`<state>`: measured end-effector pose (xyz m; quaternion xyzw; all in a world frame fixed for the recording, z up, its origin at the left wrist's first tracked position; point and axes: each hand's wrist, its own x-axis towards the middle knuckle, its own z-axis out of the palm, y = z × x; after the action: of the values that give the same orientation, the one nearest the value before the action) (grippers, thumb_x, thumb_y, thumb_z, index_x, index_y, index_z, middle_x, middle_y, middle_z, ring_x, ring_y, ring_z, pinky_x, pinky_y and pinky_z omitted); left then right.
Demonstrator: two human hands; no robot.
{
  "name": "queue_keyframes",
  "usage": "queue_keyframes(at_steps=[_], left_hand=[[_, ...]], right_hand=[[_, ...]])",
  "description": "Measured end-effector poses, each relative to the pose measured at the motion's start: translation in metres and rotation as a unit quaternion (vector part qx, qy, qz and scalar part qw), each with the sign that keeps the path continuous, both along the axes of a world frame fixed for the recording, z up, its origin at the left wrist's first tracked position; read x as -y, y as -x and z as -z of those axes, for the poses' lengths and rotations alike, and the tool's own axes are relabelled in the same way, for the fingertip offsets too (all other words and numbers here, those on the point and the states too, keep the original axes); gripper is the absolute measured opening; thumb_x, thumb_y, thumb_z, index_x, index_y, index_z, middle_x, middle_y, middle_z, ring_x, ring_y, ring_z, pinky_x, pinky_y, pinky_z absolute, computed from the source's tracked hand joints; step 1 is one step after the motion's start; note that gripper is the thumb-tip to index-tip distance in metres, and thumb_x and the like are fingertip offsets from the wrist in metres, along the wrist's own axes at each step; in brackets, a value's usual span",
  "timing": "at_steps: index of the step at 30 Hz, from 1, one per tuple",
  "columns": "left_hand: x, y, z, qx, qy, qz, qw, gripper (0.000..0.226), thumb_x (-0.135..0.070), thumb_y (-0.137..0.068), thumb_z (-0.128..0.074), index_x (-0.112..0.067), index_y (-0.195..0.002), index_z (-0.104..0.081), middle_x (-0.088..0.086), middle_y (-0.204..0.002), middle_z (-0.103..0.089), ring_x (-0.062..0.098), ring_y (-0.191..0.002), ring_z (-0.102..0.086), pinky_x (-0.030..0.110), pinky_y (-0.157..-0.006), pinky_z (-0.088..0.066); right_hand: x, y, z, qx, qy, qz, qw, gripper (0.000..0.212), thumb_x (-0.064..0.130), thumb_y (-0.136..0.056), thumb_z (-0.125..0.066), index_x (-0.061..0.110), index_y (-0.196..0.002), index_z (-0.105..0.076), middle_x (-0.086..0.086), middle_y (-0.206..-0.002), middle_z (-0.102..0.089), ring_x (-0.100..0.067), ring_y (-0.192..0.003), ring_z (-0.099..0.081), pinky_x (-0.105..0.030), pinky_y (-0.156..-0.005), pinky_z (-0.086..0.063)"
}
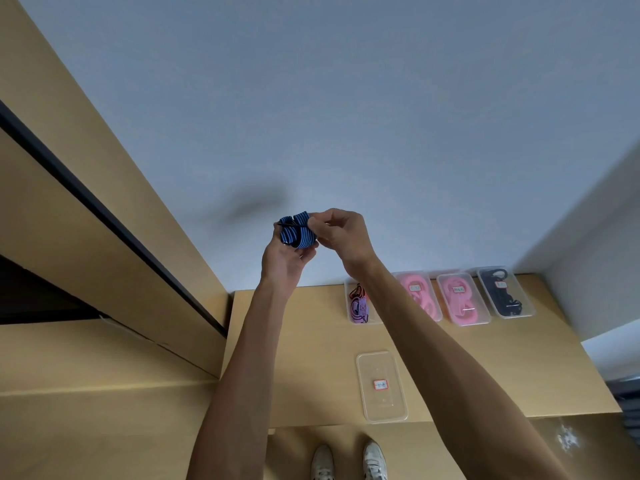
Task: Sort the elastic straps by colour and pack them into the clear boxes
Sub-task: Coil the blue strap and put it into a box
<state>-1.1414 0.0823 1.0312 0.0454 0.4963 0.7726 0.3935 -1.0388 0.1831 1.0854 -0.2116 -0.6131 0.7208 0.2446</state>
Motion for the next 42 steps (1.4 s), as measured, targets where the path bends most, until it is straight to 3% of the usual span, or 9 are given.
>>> queue_keyframes(at_steps=[3,7,13,19,23,28,34,37,42], left_hand=[[0.0,-0.002,-0.001,-0.018,0.018,-0.02,0.999,0.051,-0.046,-0.107,-0.034,-0.008,-0.133,-0.057,0.013,-0.114,-0.072,0.026,-0.097,-0.07,0.034,-0.085,-0.056],[-0.005,-0.005,-0.004,-0.072,0.008,-0.044,0.996,0.054,-0.041,-0.108,-0.034,-0.001,-0.139,-0.049,0.019,-0.131,-0.064,0.03,-0.121,-0.064,0.043,-0.102,-0.052],[-0.008,-0.002,-0.017,-0.119,0.035,-0.017,0.992,0.04,-0.04,-0.108,-0.037,-0.011,-0.118,-0.062,0.01,-0.113,-0.074,0.023,-0.106,-0.071,0.034,-0.086,-0.057],[-0.005,-0.01,-0.011,-0.049,0.007,-0.013,0.999,0.051,-0.039,-0.109,-0.033,0.0,-0.138,-0.05,0.021,-0.133,-0.062,0.035,-0.123,-0.061,0.046,-0.105,-0.049],[-0.003,-0.011,-0.007,-0.072,-0.037,-0.031,0.996,0.048,-0.037,-0.107,-0.036,0.0,-0.133,-0.053,0.018,-0.128,-0.065,0.027,-0.116,-0.066,0.043,-0.103,-0.052],[-0.004,-0.011,-0.003,-0.117,-0.006,-0.042,0.992,0.036,-0.028,-0.108,-0.04,-0.009,-0.132,-0.059,0.013,-0.125,-0.067,0.025,-0.114,-0.067,0.041,-0.098,-0.055],[0.003,-0.004,-0.008,-0.129,0.016,0.002,0.992,0.031,-0.025,-0.1,-0.051,-0.016,-0.124,-0.069,0.005,-0.118,-0.072,0.022,-0.112,-0.068,0.032,-0.084,-0.057],[0.007,-0.006,-0.003,-0.158,0.008,0.053,0.986,0.032,-0.023,-0.091,-0.058,-0.018,-0.121,-0.07,0.004,-0.116,-0.072,0.02,-0.112,-0.067,0.031,-0.089,-0.055],[-0.003,-0.016,0.009,-0.165,0.079,0.014,0.983,0.037,-0.026,-0.079,-0.069,-0.012,-0.113,-0.067,0.005,-0.101,-0.076,0.022,-0.098,-0.072,0.03,-0.082,-0.056]], right_hand=[[0.003,0.0,0.005,0.045,-0.059,0.036,0.997,0.013,0.016,-0.09,-0.07,0.004,-0.092,-0.074,-0.001,-0.085,-0.075,-0.005,-0.078,-0.068,-0.023,-0.071,-0.052],[0.013,0.001,0.011,0.04,-0.115,0.08,0.989,0.02,0.022,-0.082,-0.079,0.011,-0.099,-0.074,0.004,-0.097,-0.075,-0.004,-0.098,-0.068,-0.022,-0.09,-0.052],[0.007,-0.006,0.018,-0.007,-0.088,0.088,0.992,0.012,0.016,-0.089,-0.07,0.011,-0.098,-0.076,0.004,-0.095,-0.077,-0.007,-0.099,-0.069,-0.022,-0.089,-0.052],[0.02,0.001,0.02,-0.044,-0.008,0.096,0.994,0.013,0.017,-0.089,-0.066,0.013,-0.094,-0.077,0.001,-0.097,-0.077,-0.01,-0.097,-0.07,-0.019,-0.084,-0.05],[0.016,0.011,0.016,0.035,-0.046,0.081,0.995,0.019,0.021,-0.091,-0.059,0.015,-0.094,-0.076,0.001,-0.126,-0.064,-0.009,-0.124,-0.054,-0.021,-0.094,-0.043],[0.016,0.017,0.021,0.043,-0.056,0.052,0.996,0.024,0.013,-0.093,-0.043,0.002,-0.085,-0.063,-0.004,-0.072,-0.058,-0.012,-0.068,-0.049,-0.033,-0.064,-0.041],[0.012,0.011,0.029,0.027,0.003,0.068,0.997,0.038,0.014,-0.096,-0.046,0.032,-0.083,-0.077,-0.012,-0.096,-0.072,-0.012,-0.085,-0.064,-0.039,-0.079,-0.057],[0.005,0.007,0.033,0.029,0.037,0.09,0.995,0.026,0.017,-0.097,-0.052,0.02,-0.093,-0.077,-0.013,-0.101,-0.072,-0.008,-0.085,-0.065,-0.022,-0.068,-0.057],[0.003,0.002,0.048,0.091,0.006,0.185,0.979,0.024,0.02,-0.095,-0.058,0.01,-0.117,-0.064,-0.004,-0.11,-0.068,-0.02,-0.102,-0.066,-0.038,-0.079,-0.06]])
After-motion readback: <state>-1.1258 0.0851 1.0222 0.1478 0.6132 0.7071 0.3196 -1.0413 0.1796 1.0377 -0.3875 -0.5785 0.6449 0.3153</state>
